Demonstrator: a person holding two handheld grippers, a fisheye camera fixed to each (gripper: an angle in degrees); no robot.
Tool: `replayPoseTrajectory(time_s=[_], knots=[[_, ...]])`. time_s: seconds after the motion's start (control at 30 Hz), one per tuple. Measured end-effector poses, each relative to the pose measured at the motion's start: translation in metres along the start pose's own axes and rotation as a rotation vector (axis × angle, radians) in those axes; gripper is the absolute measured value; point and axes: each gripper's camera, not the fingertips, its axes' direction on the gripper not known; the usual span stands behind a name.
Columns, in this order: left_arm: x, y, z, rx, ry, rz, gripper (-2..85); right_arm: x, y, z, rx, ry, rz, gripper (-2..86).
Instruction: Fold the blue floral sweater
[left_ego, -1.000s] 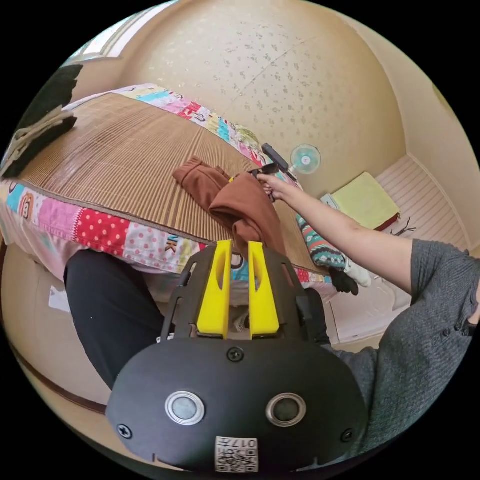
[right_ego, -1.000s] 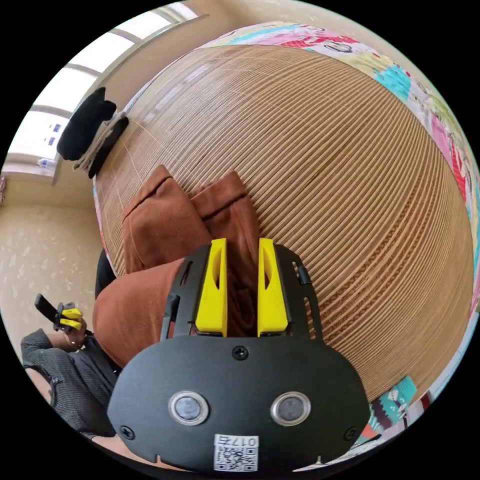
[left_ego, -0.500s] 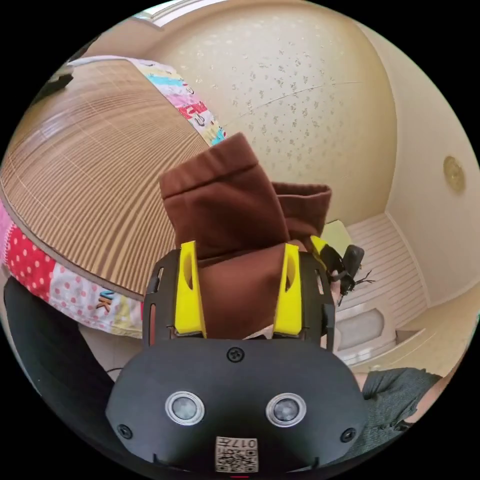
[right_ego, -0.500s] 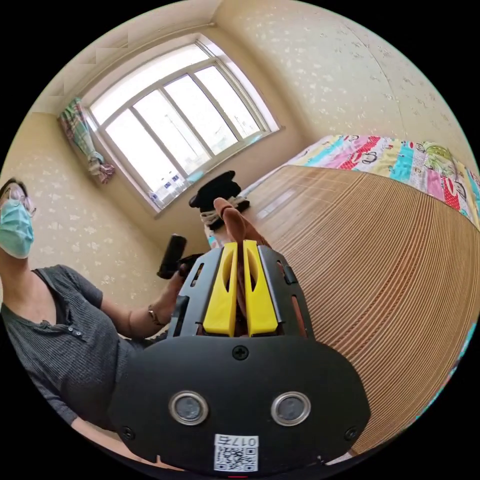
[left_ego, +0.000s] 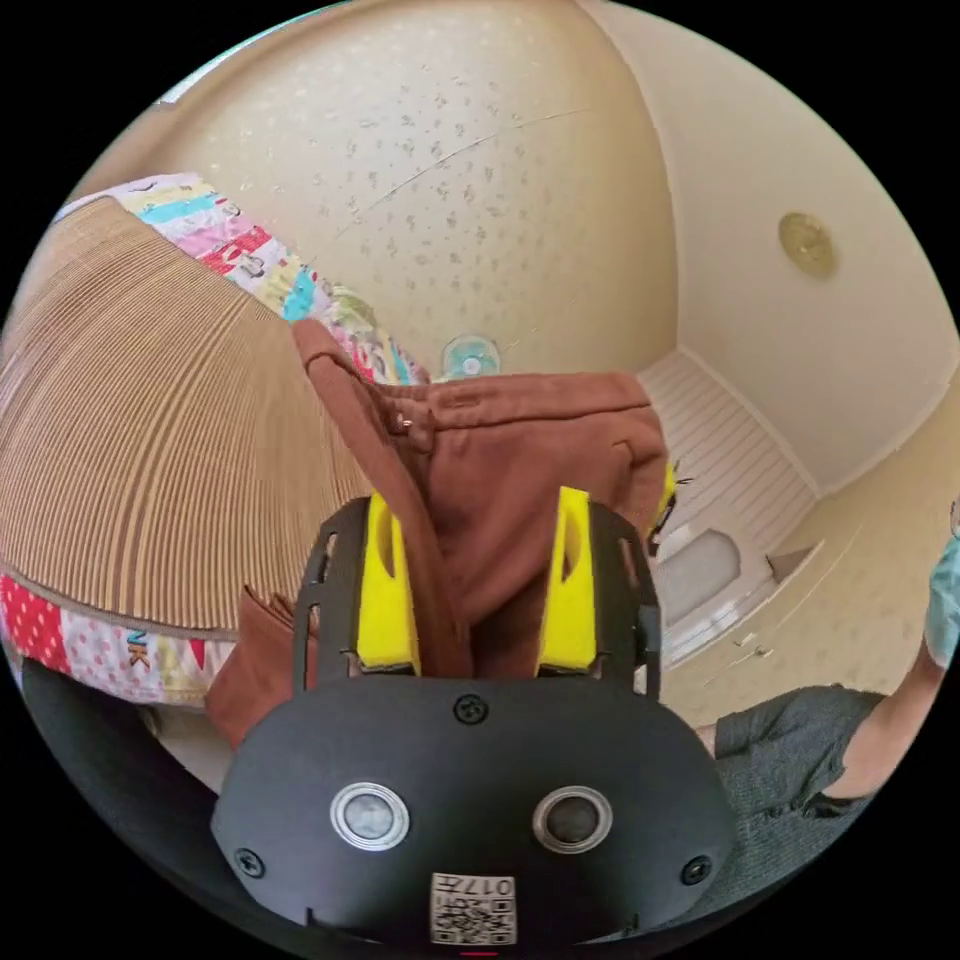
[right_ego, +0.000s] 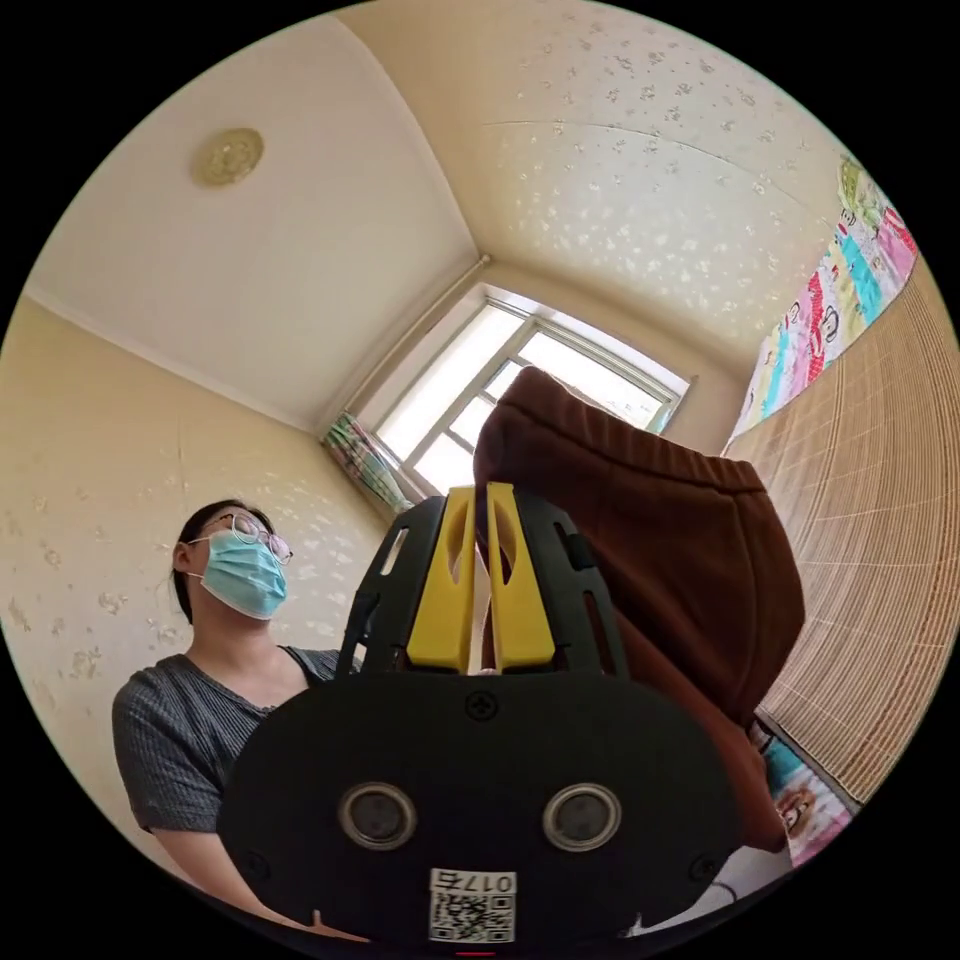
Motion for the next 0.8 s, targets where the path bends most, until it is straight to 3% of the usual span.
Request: replayPoseTrajectory(time_s=[0.03, 0.13, 0.27, 0.43, 0.6, 0.67, 0.8], knots=[[0.004, 0.010, -0.016, 0.058, -0.008, 0.004, 1.6, -0.005, -0.002, 0.004, 0.026, -0.051, -0.006, 1.0], [0.022, 0.029, -0.092, 0.252, 0.041, 0.046, 0.4, -0.041, -0.016, -0.006, 0.096, -0.126, -0.079, 1.0], [0.096, 0.026, -0.200, 0.475, -0.030, 0.235, -0.3, -0.132, -0.053, -0.032, 0.119, 0.021, -0.283, 1.0], [0.249, -0.001, -0.294, 0.665, -0.025, 0.594, -0.5, -0.243, -0.108, -0.014, 0.100, 0.142, -0.458, 1.0], [0.333, -0.004, -0.331, 0.737, 0.080, 0.746, -0.6, -0.362, -0.136, 0.038, 0.141, 0.443, -0.701, 1.3], [0.351, 0.017, -0.338, 0.779, 0.116, 0.819, -0.5, -0.416, -0.109, 0.071, 0.226, 0.679, -0.904, 1.5], [0.354, 0.096, -0.325, 0.893, 0.075, 0.863, -0.5, -0.425, -0.055, 0.112, 0.404, 0.979, -0.994, 2.0]])
